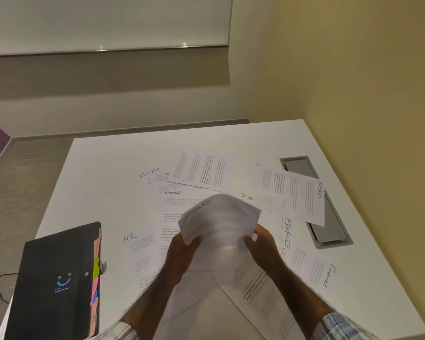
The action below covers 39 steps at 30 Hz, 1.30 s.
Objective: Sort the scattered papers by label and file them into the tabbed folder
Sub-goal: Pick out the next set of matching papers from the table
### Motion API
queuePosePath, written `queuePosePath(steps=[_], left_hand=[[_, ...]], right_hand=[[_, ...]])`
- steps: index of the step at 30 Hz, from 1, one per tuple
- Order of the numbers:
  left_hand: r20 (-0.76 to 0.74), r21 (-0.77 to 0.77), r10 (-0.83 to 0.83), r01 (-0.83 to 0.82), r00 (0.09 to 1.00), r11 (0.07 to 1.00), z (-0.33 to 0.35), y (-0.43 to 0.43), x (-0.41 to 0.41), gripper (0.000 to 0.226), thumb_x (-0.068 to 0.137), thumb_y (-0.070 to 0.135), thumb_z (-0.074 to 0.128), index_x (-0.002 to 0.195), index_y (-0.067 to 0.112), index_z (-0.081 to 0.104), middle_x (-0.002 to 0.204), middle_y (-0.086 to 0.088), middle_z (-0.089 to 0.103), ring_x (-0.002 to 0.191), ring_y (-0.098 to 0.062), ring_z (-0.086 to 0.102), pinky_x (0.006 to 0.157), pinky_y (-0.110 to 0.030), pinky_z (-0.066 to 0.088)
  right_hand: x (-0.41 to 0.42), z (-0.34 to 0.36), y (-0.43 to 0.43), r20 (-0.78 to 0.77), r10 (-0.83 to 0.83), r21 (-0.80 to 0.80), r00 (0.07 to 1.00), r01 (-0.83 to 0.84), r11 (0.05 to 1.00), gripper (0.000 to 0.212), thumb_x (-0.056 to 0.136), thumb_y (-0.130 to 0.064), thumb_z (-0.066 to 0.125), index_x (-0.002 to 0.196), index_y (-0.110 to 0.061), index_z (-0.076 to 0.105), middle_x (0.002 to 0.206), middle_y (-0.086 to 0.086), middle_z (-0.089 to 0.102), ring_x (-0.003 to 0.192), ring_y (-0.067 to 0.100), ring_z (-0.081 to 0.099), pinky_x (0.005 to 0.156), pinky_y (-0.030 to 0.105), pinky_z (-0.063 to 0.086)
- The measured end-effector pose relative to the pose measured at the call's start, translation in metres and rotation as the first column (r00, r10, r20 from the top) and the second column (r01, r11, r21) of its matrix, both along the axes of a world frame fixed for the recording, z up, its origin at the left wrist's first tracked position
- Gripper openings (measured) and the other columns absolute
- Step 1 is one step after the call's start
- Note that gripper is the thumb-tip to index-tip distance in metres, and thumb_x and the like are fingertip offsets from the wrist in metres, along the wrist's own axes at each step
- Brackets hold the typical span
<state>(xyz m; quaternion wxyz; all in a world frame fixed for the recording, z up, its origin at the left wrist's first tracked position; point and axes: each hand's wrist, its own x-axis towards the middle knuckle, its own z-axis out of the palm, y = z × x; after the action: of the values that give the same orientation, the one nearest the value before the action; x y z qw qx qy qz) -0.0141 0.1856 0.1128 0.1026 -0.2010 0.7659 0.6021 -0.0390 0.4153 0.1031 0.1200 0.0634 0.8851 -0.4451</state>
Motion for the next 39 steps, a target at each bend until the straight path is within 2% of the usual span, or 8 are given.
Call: queuePosePath(steps=[4,7,12,17,27,33,37,39], left_hand=[[-0.006,-0.068,-0.041,0.041,0.999,0.997,-0.009,0.010,-0.006,0.018,0.091,0.031,0.072,0.108,0.025,0.071,0.104,-0.001,0.076,0.100,-0.021,0.071,0.087,-0.046,0.059],[-0.029,-0.150,-0.037,0.033,0.999,0.988,-0.002,0.015,-0.017,0.012,0.094,0.032,0.070,0.098,0.021,0.074,0.095,-0.001,0.076,0.092,-0.022,0.072,0.074,-0.030,0.057],[-0.039,-0.116,0.072,-0.076,0.997,0.990,0.007,0.011,-0.029,0.009,0.095,0.021,0.071,0.099,0.013,0.073,0.091,-0.013,0.076,0.086,-0.028,0.073,0.073,-0.031,0.052],[-0.008,-0.053,0.117,-0.118,0.993,0.992,0.020,0.015,-0.034,0.007,0.094,0.021,0.072,0.096,0.013,0.071,0.088,-0.019,0.076,0.080,-0.032,0.071,0.076,-0.040,0.055],[0.076,-0.125,0.201,-0.190,0.977,0.974,0.024,0.036,-0.035,0.020,0.090,0.024,0.076,0.104,0.010,0.068,0.098,-0.019,0.071,0.092,-0.035,0.066,0.090,-0.051,0.052],[0.091,-0.108,0.209,-0.199,0.974,0.974,0.033,0.051,-0.042,0.022,0.091,0.021,0.074,0.106,0.006,0.067,0.100,-0.020,0.069,0.093,-0.035,0.064,0.087,-0.046,0.048],[0.080,-0.107,0.187,-0.178,0.979,0.978,0.039,0.054,-0.045,0.058,0.066,0.054,0.076,0.108,0.015,0.069,0.097,-0.009,0.074,0.094,-0.035,0.068,0.087,-0.049,0.053],[0.068,-0.081,0.178,-0.172,0.982,0.982,0.040,0.053,-0.048,0.060,0.064,0.055,0.073,0.107,0.015,0.070,0.095,-0.007,0.076,0.091,-0.032,0.070,0.084,-0.049,0.055]], right_hand=[[-0.007,-0.011,0.004,-0.040,-0.006,0.010,0.999,0.006,1.000,0.020,0.098,-0.023,0.051,0.079,-0.022,0.057,0.073,-0.008,0.060,0.066,0.005,0.058,0.064,0.024,0.046],[-0.017,-0.009,0.014,-0.025,-0.091,0.001,0.996,0.091,0.996,0.030,0.095,-0.017,0.057,0.067,-0.020,0.048,0.063,-0.008,0.052,0.058,0.004,0.048,0.058,0.018,0.037],[-0.038,-0.020,0.071,-0.066,-0.330,-0.015,0.942,0.330,0.944,0.018,0.093,-0.024,0.060,0.079,-0.015,0.067,0.078,-0.004,0.070,0.075,0.018,0.064,0.065,0.029,0.048],[-0.065,-0.058,0.157,-0.034,-0.552,0.317,0.833,0.533,0.785,0.036,0.089,-0.047,0.064,0.095,-0.012,0.063,0.089,0.005,0.068,0.078,0.024,0.065,0.069,0.037,0.058],[-0.121,-0.082,0.198,0.124,-0.654,0.701,0.747,0.401,0.591,0.073,0.077,-0.065,0.073,0.117,-0.005,0.058,0.113,0.014,0.064,0.099,0.028,0.064,0.083,0.039,0.055],[-0.133,-0.096,0.195,0.153,-0.730,0.464,0.666,0.604,0.648,0.041,0.086,-0.034,0.075,0.108,-0.005,0.057,0.103,0.015,0.068,0.086,0.030,0.067,0.071,0.040,0.060],[-0.128,-0.097,0.200,0.216,-0.788,0.210,0.577,0.760,0.615,0.011,0.096,-0.010,0.056,0.103,-0.003,0.059,0.103,0.015,0.071,0.071,0.024,0.067,0.050,0.026,0.052],[-0.125,-0.082,0.197,0.113,-0.801,0.110,0.587,0.794,0.598,0.016,0.097,-0.007,0.050,0.109,-0.005,0.061,0.107,0.015,0.071,0.076,0.027,0.070,0.049,0.025,0.053]])
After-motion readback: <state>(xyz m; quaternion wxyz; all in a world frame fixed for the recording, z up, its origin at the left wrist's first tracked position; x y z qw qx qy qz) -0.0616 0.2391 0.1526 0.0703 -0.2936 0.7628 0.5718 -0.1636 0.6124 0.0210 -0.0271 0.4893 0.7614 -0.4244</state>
